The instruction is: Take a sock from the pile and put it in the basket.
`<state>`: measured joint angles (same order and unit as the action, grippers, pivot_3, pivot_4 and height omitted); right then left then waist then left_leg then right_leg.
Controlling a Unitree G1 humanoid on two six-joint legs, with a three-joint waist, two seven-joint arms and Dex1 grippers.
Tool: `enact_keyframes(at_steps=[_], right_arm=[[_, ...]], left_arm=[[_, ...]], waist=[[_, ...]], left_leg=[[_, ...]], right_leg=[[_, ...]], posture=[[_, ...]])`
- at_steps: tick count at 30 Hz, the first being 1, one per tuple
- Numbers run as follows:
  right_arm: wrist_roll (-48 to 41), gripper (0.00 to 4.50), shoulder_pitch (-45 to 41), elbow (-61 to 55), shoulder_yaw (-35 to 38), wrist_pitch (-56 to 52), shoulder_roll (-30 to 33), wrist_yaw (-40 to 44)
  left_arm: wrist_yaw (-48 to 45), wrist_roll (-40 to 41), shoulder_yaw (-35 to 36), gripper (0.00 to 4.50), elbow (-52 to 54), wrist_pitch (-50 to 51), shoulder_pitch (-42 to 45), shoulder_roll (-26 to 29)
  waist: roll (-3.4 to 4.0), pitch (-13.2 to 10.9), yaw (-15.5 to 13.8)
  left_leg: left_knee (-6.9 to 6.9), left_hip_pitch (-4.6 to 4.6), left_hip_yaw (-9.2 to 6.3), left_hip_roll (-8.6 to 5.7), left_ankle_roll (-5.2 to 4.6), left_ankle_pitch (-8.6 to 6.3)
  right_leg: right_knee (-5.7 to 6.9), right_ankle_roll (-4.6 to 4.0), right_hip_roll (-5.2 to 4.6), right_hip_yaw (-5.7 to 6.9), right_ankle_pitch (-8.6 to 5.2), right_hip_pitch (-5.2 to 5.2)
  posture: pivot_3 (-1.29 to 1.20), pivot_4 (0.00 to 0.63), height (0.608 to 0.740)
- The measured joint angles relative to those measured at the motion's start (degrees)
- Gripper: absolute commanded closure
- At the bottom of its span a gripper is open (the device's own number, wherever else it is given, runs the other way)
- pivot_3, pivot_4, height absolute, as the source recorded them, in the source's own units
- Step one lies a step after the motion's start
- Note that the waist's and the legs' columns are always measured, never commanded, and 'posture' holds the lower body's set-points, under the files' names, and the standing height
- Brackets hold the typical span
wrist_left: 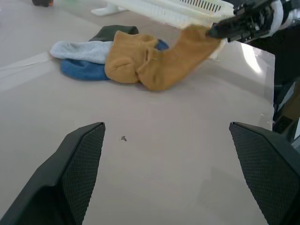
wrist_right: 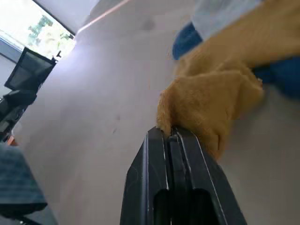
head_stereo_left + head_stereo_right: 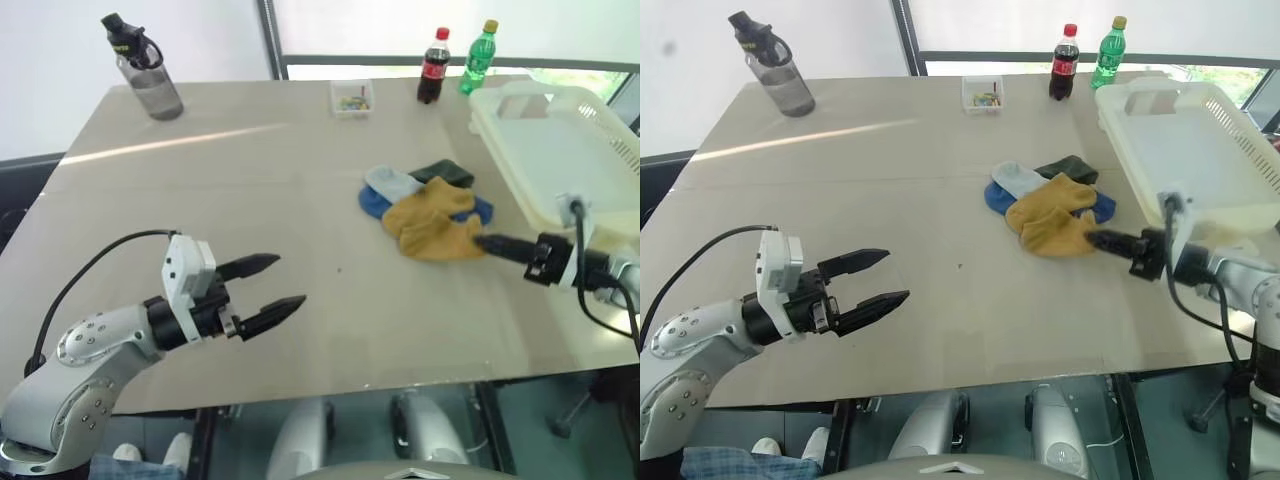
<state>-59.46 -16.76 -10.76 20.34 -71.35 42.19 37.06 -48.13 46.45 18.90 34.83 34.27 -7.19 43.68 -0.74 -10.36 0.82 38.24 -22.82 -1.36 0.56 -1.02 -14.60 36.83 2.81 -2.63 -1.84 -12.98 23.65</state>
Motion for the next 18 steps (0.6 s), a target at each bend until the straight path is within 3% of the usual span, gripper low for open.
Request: enact_keyframes(at_steps=[4,11,18], right_arm=[[1.2,4.49,7.5,-2.1,-3.0,-3.5,2.9,-0.5],[2.3,4.49,13.0,-3.9,-3.0,-4.5,9.3,1.6],[9.9,4.49,11.9,1.0,-0.6,6.3,11.9,3.9]], left_arm=[[-0.8,-0.2,-0.6,0.00,-0.8,-0.1,0.3,0.0],[-2.0,-0.2,-1.3,0.00,-1.5,-0.1,0.6,0.8],[-2.7,-0.3,-1.5,0.00,-1.9,-0.1,0.9,0.9]], waist=[[-0.04,0.0,-0.1],[-0.04,0.0,-0.2],[-0.05,0.0,0.0]], left_leg=[[0.01,-0.03,-0.02,0.00,0.00,0.00],[0.01,-0.03,-0.05,0.00,0.00,0.00],[0.03,-0.01,0.01,0.01,0.00,0.00]], right_leg=[[-0.02,0.08,-0.03,0.02,-0.05,0.00],[-0.03,0.18,-0.01,0.08,-0.11,0.00],[-0.03,0.22,0.01,0.05,-0.13,0.01]], posture=[[0.00,0.150,0.740],[0.00,0.150,0.740],[0.00,0.150,0.740]])
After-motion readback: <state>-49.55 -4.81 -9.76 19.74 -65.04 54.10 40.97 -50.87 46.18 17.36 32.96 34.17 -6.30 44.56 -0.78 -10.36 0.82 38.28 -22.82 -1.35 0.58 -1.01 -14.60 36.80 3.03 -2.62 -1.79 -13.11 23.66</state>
